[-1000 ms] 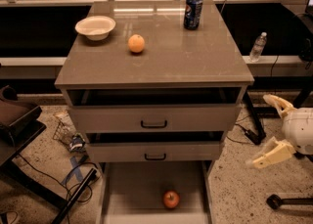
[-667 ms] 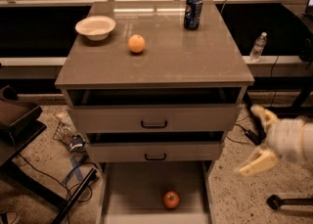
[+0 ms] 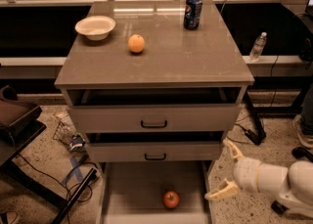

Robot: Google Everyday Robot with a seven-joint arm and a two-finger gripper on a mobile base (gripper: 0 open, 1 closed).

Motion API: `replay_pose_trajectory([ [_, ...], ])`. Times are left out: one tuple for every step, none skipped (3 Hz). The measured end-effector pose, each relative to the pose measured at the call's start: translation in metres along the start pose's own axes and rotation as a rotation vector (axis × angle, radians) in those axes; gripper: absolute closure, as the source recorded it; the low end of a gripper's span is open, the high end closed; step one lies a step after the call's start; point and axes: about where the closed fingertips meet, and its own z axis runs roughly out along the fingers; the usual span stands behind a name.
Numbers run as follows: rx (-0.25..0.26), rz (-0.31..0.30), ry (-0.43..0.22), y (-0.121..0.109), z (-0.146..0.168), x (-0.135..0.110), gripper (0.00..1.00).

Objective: Pick apple from bottom drawer and place on counter

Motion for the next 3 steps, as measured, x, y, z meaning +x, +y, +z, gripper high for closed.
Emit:
replay_pose_trajectory([
  [-0.005,0.015,-0.032,0.018,0.047,0.052,0.00],
  [-0.026,0.057,-0.025,0.040,0.087,0.099,0.00],
  [-0.030,0.065,-0.022,0.045,0.098,0.105,0.00],
])
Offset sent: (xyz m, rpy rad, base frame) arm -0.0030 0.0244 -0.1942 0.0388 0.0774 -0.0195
